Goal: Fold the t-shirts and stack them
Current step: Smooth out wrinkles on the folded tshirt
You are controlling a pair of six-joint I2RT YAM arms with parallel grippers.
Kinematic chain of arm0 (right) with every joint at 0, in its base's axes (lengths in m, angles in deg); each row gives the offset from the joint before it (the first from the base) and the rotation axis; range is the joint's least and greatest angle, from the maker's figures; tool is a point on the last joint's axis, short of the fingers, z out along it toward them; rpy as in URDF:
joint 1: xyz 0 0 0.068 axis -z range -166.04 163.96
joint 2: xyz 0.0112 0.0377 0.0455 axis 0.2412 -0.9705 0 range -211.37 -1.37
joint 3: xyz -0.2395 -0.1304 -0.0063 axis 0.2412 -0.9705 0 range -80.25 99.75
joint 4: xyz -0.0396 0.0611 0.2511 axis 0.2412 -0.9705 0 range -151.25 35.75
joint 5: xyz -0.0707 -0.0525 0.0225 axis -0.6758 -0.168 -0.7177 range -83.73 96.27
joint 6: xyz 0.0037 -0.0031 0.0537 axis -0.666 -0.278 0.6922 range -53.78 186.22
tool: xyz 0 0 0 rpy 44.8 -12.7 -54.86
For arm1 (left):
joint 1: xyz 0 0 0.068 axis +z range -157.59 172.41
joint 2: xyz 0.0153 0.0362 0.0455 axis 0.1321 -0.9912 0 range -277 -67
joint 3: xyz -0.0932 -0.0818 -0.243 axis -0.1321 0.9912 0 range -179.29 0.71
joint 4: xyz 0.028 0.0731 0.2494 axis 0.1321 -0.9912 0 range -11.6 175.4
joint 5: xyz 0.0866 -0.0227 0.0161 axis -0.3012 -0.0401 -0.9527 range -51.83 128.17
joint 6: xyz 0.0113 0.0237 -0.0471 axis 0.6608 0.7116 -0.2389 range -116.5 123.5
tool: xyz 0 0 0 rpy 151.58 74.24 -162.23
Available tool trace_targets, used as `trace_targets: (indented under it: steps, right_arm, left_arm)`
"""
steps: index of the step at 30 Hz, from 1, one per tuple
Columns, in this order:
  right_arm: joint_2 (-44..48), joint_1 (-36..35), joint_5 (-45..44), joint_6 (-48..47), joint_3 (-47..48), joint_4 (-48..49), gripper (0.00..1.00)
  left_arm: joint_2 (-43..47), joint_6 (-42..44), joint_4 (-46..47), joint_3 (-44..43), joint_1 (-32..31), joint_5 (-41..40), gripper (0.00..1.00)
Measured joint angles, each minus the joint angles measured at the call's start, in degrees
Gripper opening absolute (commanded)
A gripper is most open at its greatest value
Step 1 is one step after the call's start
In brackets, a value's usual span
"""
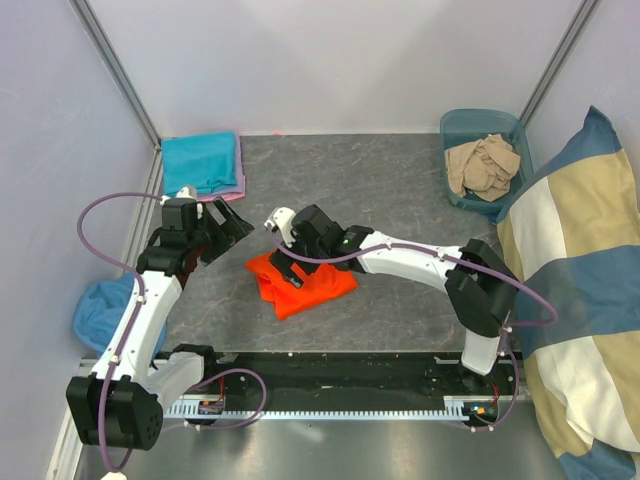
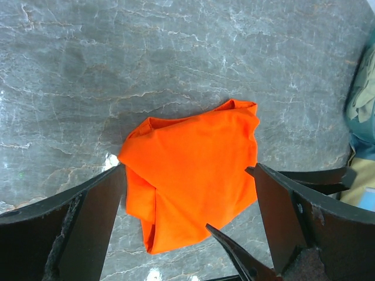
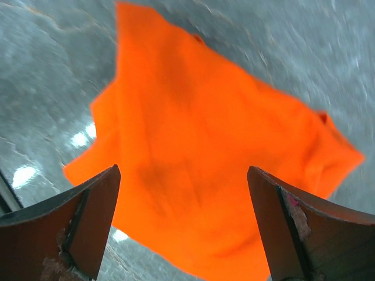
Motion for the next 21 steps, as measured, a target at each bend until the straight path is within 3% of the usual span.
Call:
trace_targets:
  steps: [8, 21]
  right_arm:
    - [-4.92, 0.33, 4.57, -4.09, 4.37, -1.68, 0.98]
    - [-10.16, 0.59, 3.28, -2.1, 3.08, -3.5, 0.98]
  left_arm:
    - [0.15, 0.09, -0.26, 1.16, 0.26, 0.28, 1.0]
    - [0.2, 0.26, 0.0, 2.1, 1.11, 1.29, 1.0]
